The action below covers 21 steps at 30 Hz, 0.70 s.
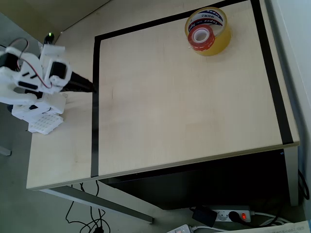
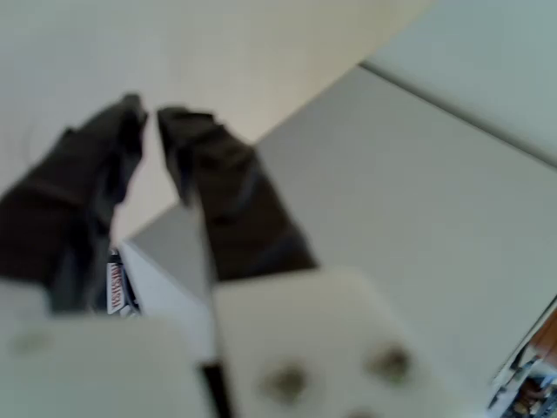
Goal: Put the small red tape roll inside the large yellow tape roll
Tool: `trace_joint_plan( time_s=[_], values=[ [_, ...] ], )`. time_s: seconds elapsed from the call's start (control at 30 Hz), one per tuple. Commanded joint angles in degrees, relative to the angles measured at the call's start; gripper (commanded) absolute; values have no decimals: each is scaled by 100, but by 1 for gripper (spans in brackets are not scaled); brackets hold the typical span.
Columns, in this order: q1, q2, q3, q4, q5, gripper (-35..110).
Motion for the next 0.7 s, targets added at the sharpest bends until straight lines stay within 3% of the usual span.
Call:
trace_joint_plan(
  time_s=[0.0,0.3,0.4,0.67],
  values=[
    [123,-2215,-2259,237,-105,0],
    [220,-4315,-4254,264,-571,2],
    [185,-5563,-5766,905,-615,0],
    [334,-8156,-8938,1292,-642,0]
  ],
)
